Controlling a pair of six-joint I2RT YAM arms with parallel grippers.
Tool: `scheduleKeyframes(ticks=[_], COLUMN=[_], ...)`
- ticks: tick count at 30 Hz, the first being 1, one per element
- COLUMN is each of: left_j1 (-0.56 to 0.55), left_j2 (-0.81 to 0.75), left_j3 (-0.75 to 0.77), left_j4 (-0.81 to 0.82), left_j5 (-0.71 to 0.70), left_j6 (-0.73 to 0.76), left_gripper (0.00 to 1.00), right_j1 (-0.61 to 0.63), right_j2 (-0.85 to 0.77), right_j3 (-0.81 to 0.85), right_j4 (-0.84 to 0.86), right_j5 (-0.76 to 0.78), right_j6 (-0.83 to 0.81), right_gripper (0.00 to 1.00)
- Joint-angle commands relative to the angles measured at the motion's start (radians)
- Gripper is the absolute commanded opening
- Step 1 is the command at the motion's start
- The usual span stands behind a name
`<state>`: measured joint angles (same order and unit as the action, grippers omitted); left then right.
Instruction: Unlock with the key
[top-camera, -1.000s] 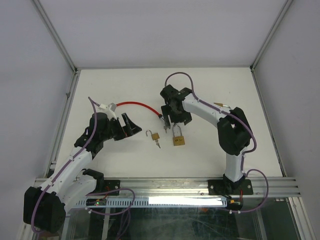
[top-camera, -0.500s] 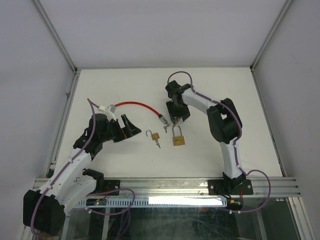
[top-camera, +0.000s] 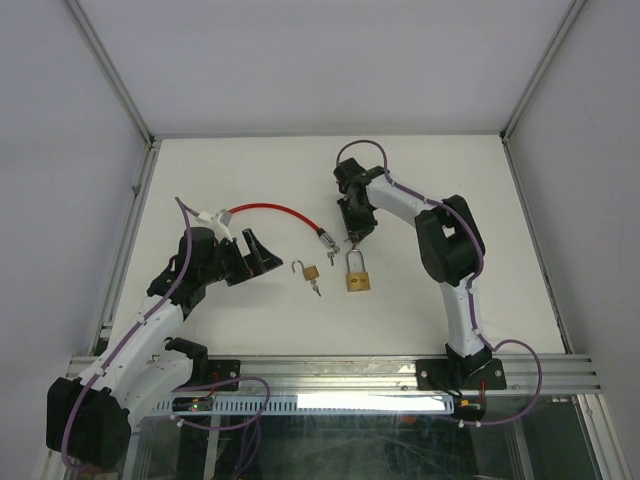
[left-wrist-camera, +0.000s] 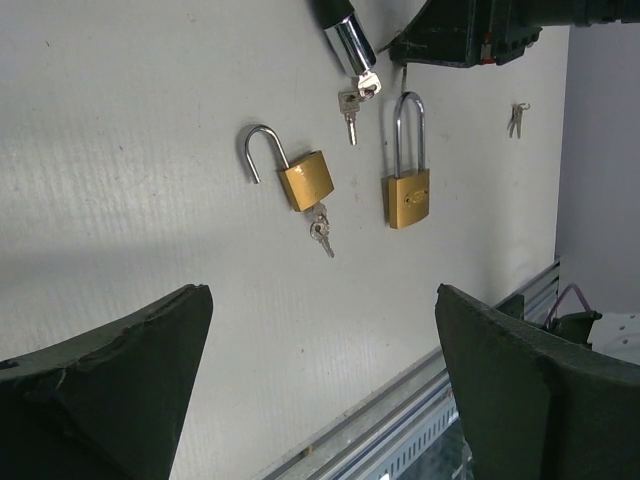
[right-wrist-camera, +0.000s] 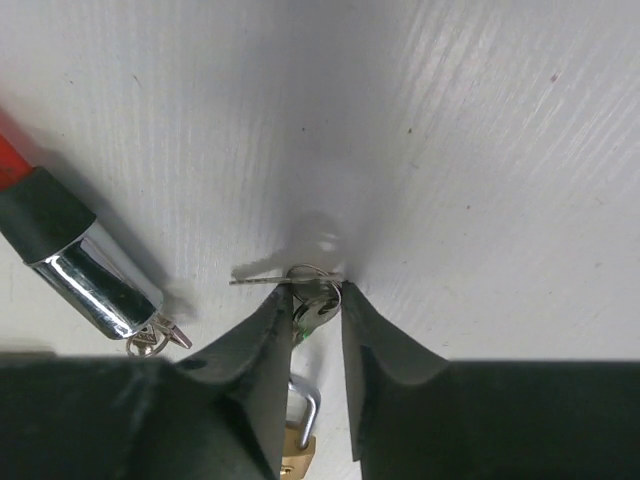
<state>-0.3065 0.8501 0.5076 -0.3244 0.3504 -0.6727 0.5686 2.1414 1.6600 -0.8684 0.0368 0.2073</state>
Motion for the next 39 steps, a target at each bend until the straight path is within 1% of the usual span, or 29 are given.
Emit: scheduleKeyframes(ticks=[1, 5, 8, 16, 20, 23, 27, 29, 33, 35, 39], left_j1=[0.003, 0.003, 0.002, 0.003, 0.002, 0.003, 0.002, 0.001, 0.001, -0.001, -0.012], left_j2=[0.006, 0.017, 0.022, 0.022, 0.029, 0.027, 0.029, 0.038, 0.068, 0.076, 0.069], left_j3=[0.030, 0.030, 0.035, 0.038, 0.028, 0.006, -0.033, -0.043, -0.027, -0.022, -0.017], left_j4=[0.053, 0.110, 0.141, 0.225, 0.275, 0.345, 0.467, 0.502, 0.509, 0.509, 0.509], left_j5=[0.021, 0.049, 0.053, 0.039, 0.052, 0.065, 0.078, 0.077, 0.076, 0.075, 0.038], left_j6=[-0.029, -0.069, -0.099, -0.190, -0.202, -0.227, -0.349, -0.411, -0.535, -0.620, -0.718], left_gripper=[0.97, 0.97, 0.97, 0.97, 0.97, 0.96, 0.96, 0.96, 0.96, 0.97, 0.97], right_j1=[-0.004, -0.006, -0.008, -0.005, 0.011, 0.028, 0.061, 0.077, 0.119, 0.140, 0.179], right_j2=[-0.012, -0.058, -0.093, -0.209, -0.284, -0.343, -0.419, -0.446, -0.485, -0.501, -0.525], right_j3=[0.007, -0.004, -0.010, -0.010, -0.039, -0.069, -0.108, -0.117, -0.123, -0.125, -0.132], right_j4=[0.045, 0.062, 0.074, 0.083, 0.089, 0.108, 0.148, 0.160, 0.182, 0.192, 0.222], right_j5=[-0.017, -0.026, -0.027, -0.085, -0.099, -0.116, -0.127, -0.133, -0.128, -0.117, -0.103], right_j6=[0.008, 0.039, 0.072, 0.149, 0.208, 0.256, 0.319, 0.347, 0.396, 0.419, 0.465], right_gripper=[0.23, 0.11, 0.00, 0.00, 0.00, 0.00, 0.00, 0.00, 0.00, 0.00, 0.00])
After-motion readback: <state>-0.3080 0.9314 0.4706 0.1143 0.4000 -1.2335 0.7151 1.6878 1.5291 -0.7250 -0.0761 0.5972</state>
